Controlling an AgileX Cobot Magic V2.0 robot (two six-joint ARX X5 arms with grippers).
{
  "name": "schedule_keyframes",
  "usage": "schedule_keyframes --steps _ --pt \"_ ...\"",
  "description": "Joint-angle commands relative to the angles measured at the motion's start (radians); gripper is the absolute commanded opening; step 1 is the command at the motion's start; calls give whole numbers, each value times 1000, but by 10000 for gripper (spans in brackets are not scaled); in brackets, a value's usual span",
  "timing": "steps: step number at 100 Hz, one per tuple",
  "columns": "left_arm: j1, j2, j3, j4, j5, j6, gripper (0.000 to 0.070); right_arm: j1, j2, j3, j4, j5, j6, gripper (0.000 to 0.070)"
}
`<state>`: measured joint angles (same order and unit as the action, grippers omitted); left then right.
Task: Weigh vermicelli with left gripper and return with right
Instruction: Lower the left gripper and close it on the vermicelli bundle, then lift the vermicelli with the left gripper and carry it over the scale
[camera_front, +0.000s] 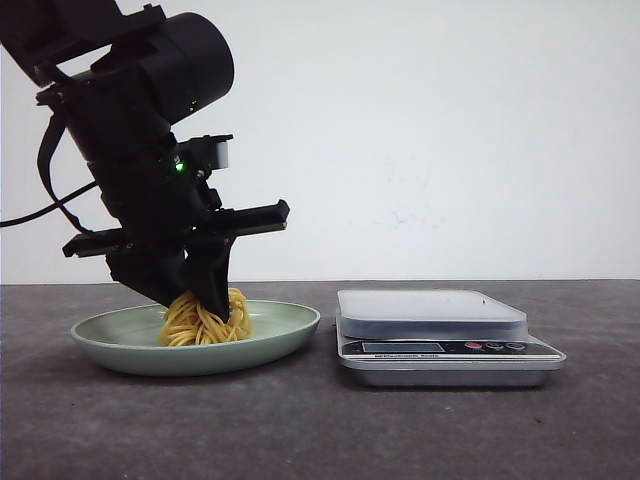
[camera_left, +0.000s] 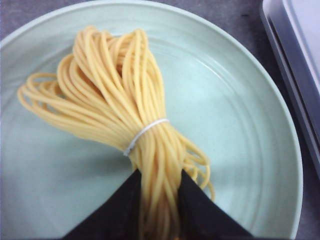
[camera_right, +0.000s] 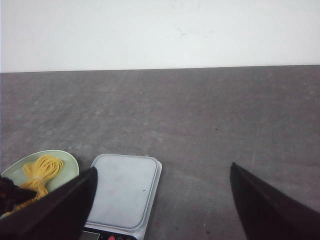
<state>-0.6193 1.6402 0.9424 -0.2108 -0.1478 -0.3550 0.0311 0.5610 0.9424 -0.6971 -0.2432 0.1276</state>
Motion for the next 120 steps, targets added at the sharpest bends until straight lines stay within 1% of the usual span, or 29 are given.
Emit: schedule_keyframes --steps 1,10,28,41,49,56,67,74,96,109,120 --pt "-14 -21 21 2 -22 27 3 0 6 19 3 -3 -5 536" --pt "-33 -72 32 0 -62 65 3 0 6 19 -3 -3 -5 535" --pt "-84 -158 99 -9 -70 216 3 0 6 19 -14 -3 -5 536" --pt "-124 -164 195 -30 -97 290 3 0 6 19 -14 -3 -5 536" --pt "-142 -151 261 -31 -95 339 3 0 6 19 -14 -3 -4 536" --pt "-157 -133 317 -29 -93 401 2 0 6 19 -14 -3 -3 536" --pt "-167 -98 386 -34 -52 481 2 0 6 19 -13 -3 0 536" --pt "-173 -69 413 -36 -15 503 2 0 6 19 -13 -3 0 536" --pt "-188 24 427 -43 39 525 1 0 6 19 -13 -3 0 535" --pt "-201 93 427 -54 66 525 1 0 6 19 -13 -3 0 536" --pt "-214 154 427 -50 74 505 0 0 6 19 -13 -3 0 536"
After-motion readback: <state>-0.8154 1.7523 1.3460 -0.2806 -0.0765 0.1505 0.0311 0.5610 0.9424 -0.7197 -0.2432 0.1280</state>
